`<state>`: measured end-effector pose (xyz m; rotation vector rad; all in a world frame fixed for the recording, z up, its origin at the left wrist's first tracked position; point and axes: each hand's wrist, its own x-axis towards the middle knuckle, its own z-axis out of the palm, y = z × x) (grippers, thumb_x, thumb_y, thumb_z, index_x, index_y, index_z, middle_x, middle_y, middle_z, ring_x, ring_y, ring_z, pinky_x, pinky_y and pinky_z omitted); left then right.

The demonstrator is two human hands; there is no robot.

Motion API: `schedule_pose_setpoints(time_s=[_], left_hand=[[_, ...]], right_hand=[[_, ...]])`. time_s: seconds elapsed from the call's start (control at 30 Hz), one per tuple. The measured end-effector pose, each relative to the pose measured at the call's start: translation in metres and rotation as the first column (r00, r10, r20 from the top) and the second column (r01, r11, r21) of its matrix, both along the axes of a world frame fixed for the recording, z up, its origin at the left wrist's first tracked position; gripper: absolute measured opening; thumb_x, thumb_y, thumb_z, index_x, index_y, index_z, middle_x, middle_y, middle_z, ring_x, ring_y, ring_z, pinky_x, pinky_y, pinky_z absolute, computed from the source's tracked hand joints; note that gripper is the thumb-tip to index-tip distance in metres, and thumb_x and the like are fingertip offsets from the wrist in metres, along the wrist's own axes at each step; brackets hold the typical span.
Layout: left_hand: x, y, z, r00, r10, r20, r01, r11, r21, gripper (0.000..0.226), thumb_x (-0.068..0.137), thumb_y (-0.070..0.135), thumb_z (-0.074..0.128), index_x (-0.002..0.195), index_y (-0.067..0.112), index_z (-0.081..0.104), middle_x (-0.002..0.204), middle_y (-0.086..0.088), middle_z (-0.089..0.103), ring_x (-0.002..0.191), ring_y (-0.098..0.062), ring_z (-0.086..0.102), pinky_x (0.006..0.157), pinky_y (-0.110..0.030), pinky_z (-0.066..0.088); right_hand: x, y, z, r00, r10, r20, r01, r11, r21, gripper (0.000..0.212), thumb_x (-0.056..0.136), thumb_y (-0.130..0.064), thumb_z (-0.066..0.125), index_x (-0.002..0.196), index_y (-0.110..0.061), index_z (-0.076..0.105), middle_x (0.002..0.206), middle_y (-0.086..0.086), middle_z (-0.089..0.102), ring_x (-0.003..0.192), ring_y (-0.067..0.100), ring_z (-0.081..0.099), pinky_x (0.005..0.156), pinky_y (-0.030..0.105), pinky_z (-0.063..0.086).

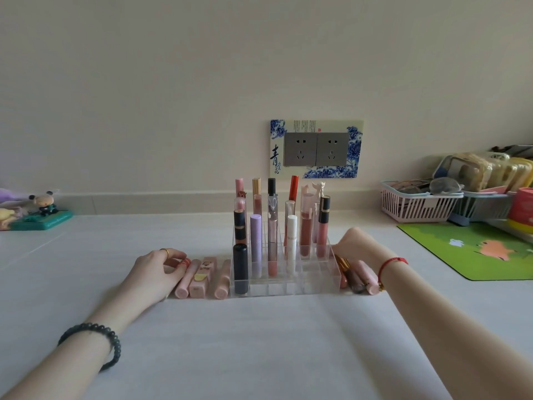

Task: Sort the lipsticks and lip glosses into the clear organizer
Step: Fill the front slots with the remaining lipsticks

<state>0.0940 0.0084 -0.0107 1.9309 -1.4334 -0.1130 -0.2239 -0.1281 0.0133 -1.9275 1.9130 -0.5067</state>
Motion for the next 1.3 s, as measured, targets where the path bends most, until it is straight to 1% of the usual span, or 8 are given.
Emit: schedule_pose_setpoints(time_s=[0.13, 0.3, 0.47, 0.6, 0.77, 0.87, 1.0, 1.3], left_hand=[[0.0, 0.0, 0.001, 1.0, -0.004, 0.002, 0.004, 1.0, 0.0, 0.018, 0.084, 0.024, 0.06, 0.1, 0.018, 0.066, 0.087, -0.001, 0.069, 0.073, -0.017, 0.061, 0.043, -0.016, 0.043], [-0.001, 0.0, 0.002, 1.0, -0.006, 0.022, 0.006, 1.0, 0.001, 0.02, 0.084, 0.024, 0.06, 0.103, 0.018, 0.066, 0.096, -0.003, 0.071, 0.079, -0.017, 0.06, 0.059, -0.022, 0.043], [-0.001, 0.0, 0.002, 1.0, -0.008, 0.021, 0.008, 1.0, 0.0, 0.021, 0.085, 0.024, 0.06, 0.104, 0.017, 0.066, 0.099, -0.004, 0.071, 0.084, -0.018, 0.06, 0.066, -0.024, 0.041], [-0.001, 0.0, 0.002, 1.0, -0.008, 0.026, 0.008, 1.0, 0.006, 0.02, 0.085, 0.023, 0.06, 0.103, 0.018, 0.066, 0.098, -0.004, 0.071, 0.082, -0.019, 0.062, 0.062, -0.023, 0.042], [-0.002, 0.001, 0.002, 0.999, -0.01, 0.031, 0.009, 1.0, 0.015, 0.021, 0.085, 0.022, 0.06, 0.104, 0.016, 0.066, 0.101, -0.005, 0.071, 0.091, -0.02, 0.061, 0.074, -0.024, 0.039], [-0.003, 0.001, 0.003, 0.999, -0.003, 0.034, 0.003, 1.0, 0.004, 0.021, 0.085, 0.021, 0.06, 0.104, 0.015, 0.066, 0.102, -0.006, 0.071, 0.098, -0.024, 0.062, 0.076, -0.023, 0.039], [-0.004, 0.002, 0.003, 1.0, 0.001, 0.031, -0.001, 1.0, 0.006, 0.022, 0.085, 0.022, 0.059, 0.106, 0.016, 0.066, 0.103, -0.006, 0.07, 0.092, -0.024, 0.062, 0.07, -0.024, 0.041], [-0.003, 0.001, 0.003, 1.0, -0.003, 0.013, 0.002, 1.0, 0.02, 0.023, 0.086, 0.022, 0.058, 0.107, 0.016, 0.065, 0.1, -0.006, 0.07, 0.084, -0.02, 0.06, 0.066, -0.024, 0.041]], right_hand=[[0.0, -0.005, 0.009, 0.99, 0.02, -0.139, -0.008, 0.996, 0.085, 0.031, 0.078, -0.034, 0.061, 0.079, -0.006, 0.046, 0.068, 0.005, 0.049, 0.07, 0.021, 0.05, 0.064, 0.028, 0.042], [-0.004, 0.001, 0.004, 0.998, -0.034, -0.059, 0.035, 0.999, 0.002, 0.032, 0.074, -0.029, 0.065, 0.065, -0.008, 0.044, 0.061, 0.002, 0.046, 0.053, 0.013, 0.043, 0.043, 0.022, 0.033], [-0.012, 0.017, 0.022, 0.969, 0.001, 0.248, 0.022, 0.995, -0.092, 0.018, 0.074, -0.022, 0.068, 0.073, -0.004, 0.069, 0.065, 0.003, 0.061, 0.053, 0.011, 0.046, 0.044, 0.019, 0.037], [-0.022, 0.041, 0.039, 0.844, 0.099, 0.527, 0.053, 0.963, -0.266, 0.01, 0.077, -0.014, 0.066, 0.067, -0.013, 0.067, 0.064, -0.003, 0.061, 0.054, 0.012, 0.043, 0.048, 0.021, 0.036], [-0.032, 0.069, 0.063, 0.675, 0.258, 0.692, 0.24, 0.81, -0.536, 0.018, 0.072, -0.018, 0.068, 0.059, -0.03, 0.067, 0.061, -0.015, 0.067, 0.058, 0.003, 0.059, 0.058, 0.021, 0.049], [-0.021, 0.08, 0.066, 0.619, 0.392, 0.681, 0.223, 0.744, -0.63, 0.009, 0.074, -0.019, 0.07, 0.073, -0.028, 0.07, 0.065, -0.014, 0.069, 0.059, -0.003, 0.063, 0.061, 0.013, 0.053], [0.002, 0.086, 0.054, 0.691, 0.466, 0.553, 0.124, 0.677, -0.726, 0.016, 0.077, -0.014, 0.068, 0.093, -0.013, 0.068, 0.079, -0.002, 0.07, 0.069, 0.003, 0.067, 0.067, 0.012, 0.054], [0.026, 0.083, 0.028, 0.8, 0.435, 0.414, 0.032, 0.656, -0.754, 0.014, 0.077, -0.013, 0.069, 0.091, -0.011, 0.069, 0.078, -0.001, 0.07, 0.071, 0.012, 0.067, 0.069, 0.018, 0.055]])
